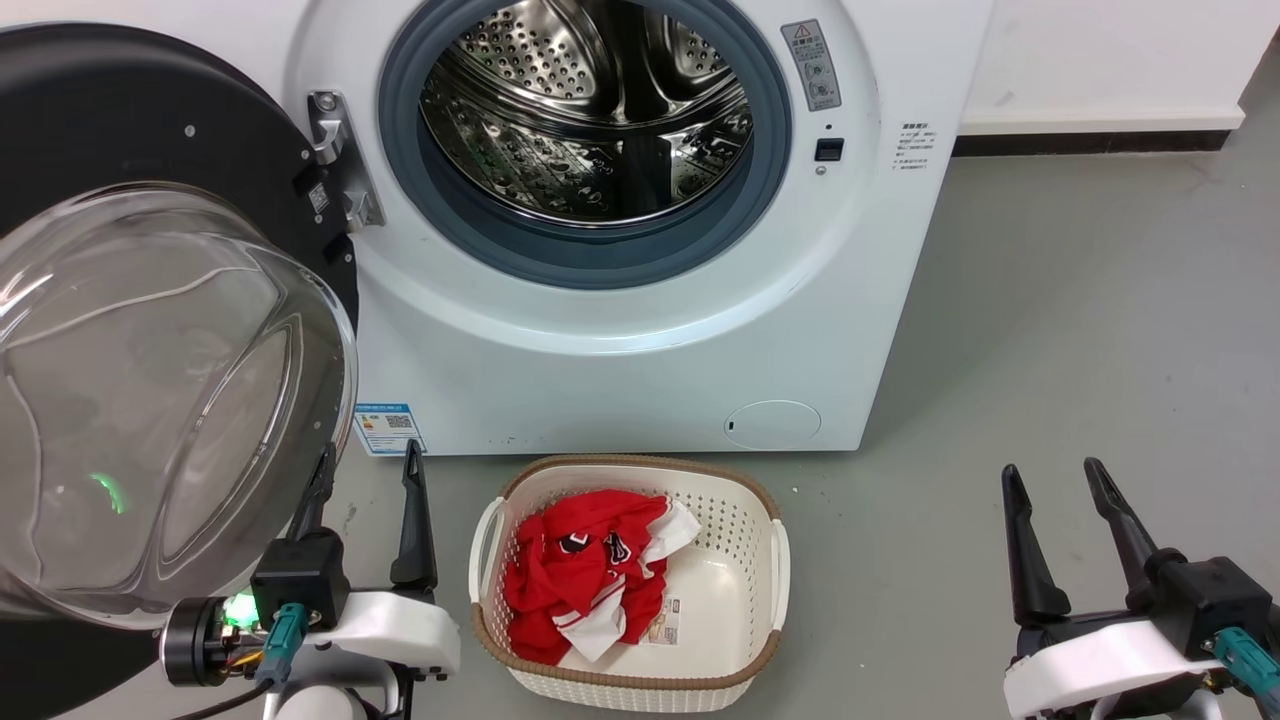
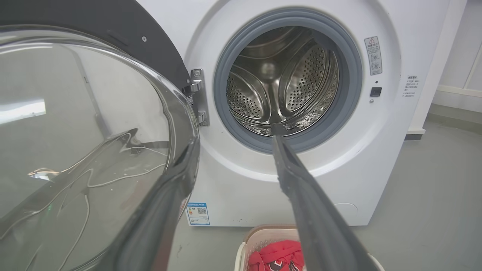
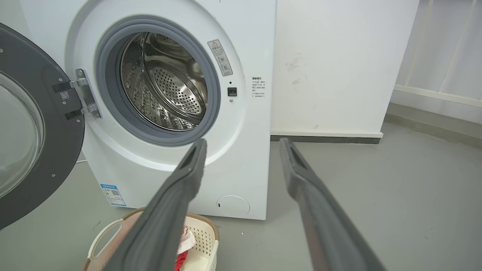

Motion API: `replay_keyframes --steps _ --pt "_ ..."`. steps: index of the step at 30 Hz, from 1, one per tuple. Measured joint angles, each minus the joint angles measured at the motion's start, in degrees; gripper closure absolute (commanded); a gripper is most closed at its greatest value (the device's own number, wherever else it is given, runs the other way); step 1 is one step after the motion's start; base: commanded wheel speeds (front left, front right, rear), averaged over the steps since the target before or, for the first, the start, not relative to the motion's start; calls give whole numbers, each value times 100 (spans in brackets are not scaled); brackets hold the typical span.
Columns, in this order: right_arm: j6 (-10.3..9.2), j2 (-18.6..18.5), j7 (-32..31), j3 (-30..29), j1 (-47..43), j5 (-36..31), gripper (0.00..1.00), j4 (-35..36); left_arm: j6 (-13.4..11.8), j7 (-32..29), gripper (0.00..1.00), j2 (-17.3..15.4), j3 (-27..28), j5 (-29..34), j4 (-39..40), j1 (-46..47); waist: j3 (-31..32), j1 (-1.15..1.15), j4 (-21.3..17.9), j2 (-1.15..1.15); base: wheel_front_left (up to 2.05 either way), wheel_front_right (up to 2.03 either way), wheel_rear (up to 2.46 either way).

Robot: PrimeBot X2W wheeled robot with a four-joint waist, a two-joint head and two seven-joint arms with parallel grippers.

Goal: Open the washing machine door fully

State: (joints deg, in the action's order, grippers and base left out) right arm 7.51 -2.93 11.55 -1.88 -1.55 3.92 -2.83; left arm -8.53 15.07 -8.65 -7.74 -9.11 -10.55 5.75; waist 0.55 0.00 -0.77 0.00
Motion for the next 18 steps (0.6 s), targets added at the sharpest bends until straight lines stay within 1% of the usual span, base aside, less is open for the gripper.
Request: replay_keyframes --steps 17,18 --pt "0 0 2 1 2 16 0 -89 105 0 0 67 151 196 -36 -23 -5 0 7 0 0 0 0" --pt "0 0 0 5 -5 16 100 -132 103 -2 100 70 144 188 -75 -44 -5 0 6 0 0 0 0"
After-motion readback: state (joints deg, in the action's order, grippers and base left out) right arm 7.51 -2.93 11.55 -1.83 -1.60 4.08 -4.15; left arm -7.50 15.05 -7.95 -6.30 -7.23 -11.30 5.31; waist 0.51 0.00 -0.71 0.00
